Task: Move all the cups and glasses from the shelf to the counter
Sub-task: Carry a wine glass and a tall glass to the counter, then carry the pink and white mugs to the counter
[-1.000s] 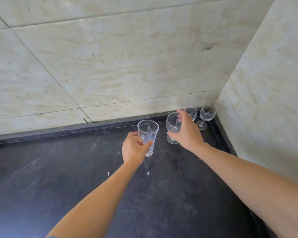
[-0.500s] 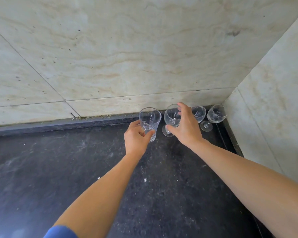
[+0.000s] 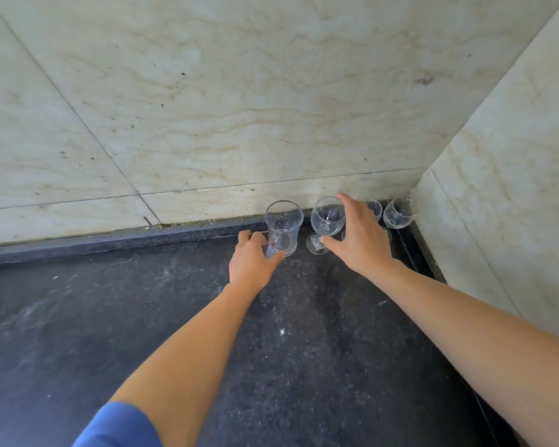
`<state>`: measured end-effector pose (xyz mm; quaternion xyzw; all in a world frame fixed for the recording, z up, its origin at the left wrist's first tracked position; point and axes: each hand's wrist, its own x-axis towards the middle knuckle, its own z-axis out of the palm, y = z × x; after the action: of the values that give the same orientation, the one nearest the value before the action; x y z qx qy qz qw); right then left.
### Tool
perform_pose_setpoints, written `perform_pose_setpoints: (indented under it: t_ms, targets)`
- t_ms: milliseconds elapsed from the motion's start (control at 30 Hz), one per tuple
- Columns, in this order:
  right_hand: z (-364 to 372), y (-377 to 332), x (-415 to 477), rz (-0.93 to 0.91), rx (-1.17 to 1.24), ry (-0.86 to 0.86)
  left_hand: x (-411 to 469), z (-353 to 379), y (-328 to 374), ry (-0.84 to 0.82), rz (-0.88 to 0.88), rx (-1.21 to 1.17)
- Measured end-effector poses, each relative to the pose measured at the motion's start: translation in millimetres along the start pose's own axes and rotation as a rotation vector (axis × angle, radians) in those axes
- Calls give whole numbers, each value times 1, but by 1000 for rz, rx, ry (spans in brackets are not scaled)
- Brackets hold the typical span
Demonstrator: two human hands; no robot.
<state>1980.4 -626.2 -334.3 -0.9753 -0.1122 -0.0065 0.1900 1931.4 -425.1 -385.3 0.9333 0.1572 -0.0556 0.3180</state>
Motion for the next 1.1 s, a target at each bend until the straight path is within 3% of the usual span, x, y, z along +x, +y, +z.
perform_pose_setpoints:
  t_ms: [200, 467, 800, 1100]
  targets:
    - [-38, -44, -37, -46, -45, -6, -58, -76, -14, -78, 45, 198]
    - [-41, -137, -92, -498, -125, -197, -173, -166, -41, 132, 25, 337]
    - [-30, -262, -198, -1126, -24, -238, -388, -204, -91, 456, -376, 428]
    - [-25, -390, -406, -1720, 58, -264, -659, -201, -131, 696, -840, 474]
